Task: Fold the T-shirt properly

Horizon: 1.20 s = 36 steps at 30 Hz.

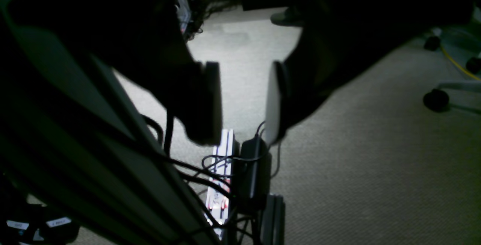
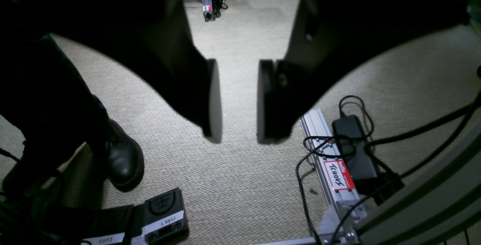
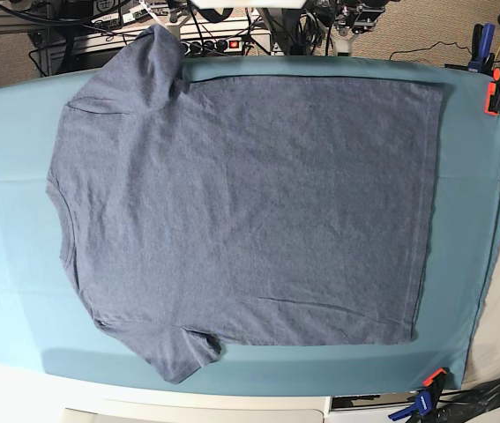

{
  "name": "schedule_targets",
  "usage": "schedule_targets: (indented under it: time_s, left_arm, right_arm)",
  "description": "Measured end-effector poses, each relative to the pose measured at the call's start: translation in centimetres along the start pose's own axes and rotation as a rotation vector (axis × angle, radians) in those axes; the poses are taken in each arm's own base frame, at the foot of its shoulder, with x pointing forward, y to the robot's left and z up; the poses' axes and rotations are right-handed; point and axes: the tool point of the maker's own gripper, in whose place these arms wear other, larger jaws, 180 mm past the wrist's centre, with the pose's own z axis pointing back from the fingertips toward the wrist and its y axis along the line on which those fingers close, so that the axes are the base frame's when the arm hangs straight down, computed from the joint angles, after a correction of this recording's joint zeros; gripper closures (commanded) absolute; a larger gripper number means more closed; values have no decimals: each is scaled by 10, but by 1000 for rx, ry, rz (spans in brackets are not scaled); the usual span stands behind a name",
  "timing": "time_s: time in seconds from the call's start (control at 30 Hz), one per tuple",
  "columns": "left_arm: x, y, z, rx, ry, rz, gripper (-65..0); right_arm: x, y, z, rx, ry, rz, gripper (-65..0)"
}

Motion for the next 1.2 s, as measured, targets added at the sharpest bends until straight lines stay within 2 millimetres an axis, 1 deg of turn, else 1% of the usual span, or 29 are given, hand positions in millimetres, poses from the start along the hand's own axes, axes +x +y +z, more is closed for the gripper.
schedule_targets:
  time_s: [0.13,0.33,0.43,0.57,0.6,0.67,0.77,0.83,0.97,1.1,1.2]
  left_arm:
    - [-2,0,0,0,8,0,-184]
    - [-2,0,0,0,8,0,-184]
    - [-2,0,0,0,8,0,-184]
    - [-6,8,1,4,13,44,-184]
    - [-10,13,1,6,15,48,-184]
    - [-23,22,2,-2,29,45,-184]
    - [-52,39,4,15,62,43,-184]
    - [-66,48,7,28,72,41,-184]
    - [-85,66,14,45,74,48,-184]
    - [-116,93,32,77,136,18,-184]
    - [-130,112,51,80,127,-40,-184]
  right_arm:
    - [0,-2,0,-4,-1,27,-172]
    - [1,-17,0,-28,-2,29,-172]
    - [-3,-20,0,-31,3,31,-172]
    - [-13,-22,0,-35,10,60,-172]
    - [-16,-24,1,-39,7,81,-172]
    - [-26,-30,2,-48,7,92,-172]
    - [-41,-38,5,-64,5,103,-172]
    - [-49,-43,8,-70,-6,110,-172]
    - [-60,-64,16,-100,-40,134,-172]
    - [-75,-90,30,-142,-60,172,-172]
    - [-85,-109,45,-164,-92,217,-172]
